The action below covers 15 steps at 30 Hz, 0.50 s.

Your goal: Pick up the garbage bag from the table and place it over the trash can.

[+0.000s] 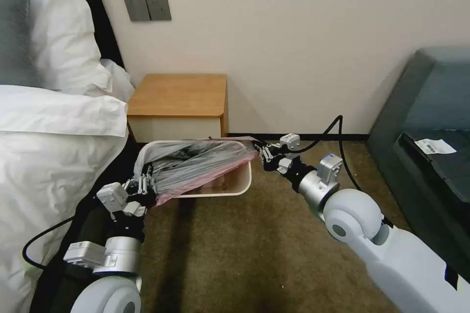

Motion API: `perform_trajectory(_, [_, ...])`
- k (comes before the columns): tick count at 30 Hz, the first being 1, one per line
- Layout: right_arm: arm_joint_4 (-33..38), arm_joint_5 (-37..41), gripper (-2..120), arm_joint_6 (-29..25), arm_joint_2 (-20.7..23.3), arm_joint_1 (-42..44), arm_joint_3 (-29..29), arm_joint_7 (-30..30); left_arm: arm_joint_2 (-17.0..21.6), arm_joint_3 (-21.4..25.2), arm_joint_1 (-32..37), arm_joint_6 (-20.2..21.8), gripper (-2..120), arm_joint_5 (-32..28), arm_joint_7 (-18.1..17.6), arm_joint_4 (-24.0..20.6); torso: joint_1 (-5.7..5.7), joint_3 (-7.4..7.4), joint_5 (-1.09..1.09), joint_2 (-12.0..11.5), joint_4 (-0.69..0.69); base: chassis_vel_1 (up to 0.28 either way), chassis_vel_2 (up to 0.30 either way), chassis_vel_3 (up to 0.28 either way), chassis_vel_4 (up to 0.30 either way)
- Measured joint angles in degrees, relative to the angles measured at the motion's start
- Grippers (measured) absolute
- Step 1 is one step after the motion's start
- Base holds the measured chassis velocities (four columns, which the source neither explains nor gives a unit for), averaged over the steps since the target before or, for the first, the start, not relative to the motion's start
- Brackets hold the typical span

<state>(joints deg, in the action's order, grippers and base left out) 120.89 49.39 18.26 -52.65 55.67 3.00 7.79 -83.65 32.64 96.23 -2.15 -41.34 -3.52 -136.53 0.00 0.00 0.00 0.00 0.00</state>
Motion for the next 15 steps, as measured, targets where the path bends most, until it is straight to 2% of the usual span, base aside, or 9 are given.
perform_trajectory(3, [0.40,3.10,0,0.40,-0.75,1.08,-0.36,1.42,-0.32,-0.03,-0.23,0.01,14,-4.90,-0.17,-1.18,0.00,0.00,0.01,0.00,0.00,0.000,0.000,0.000,0.000])
perform_trajectory(11, [2.62,0.88,0,0.18,-1.87,2.71,-1.55,1.69,-1.25,1.49,-1.88,0.01,14,-7.72,-2.07,-1.21,0.00,0.00,0.00,0.00,0.00,0.000,0.000,0.000,0.000])
perform_trajectory(15, [6.36,0.41,0,-0.61,-3.56,4.25,-1.58,2.92,-2.63,1.98,-2.88,-0.13,14,-8.69,-3.54,-0.12,0.00,0.00,0.00,0.00,0.01,0.000,0.000,0.000,0.000])
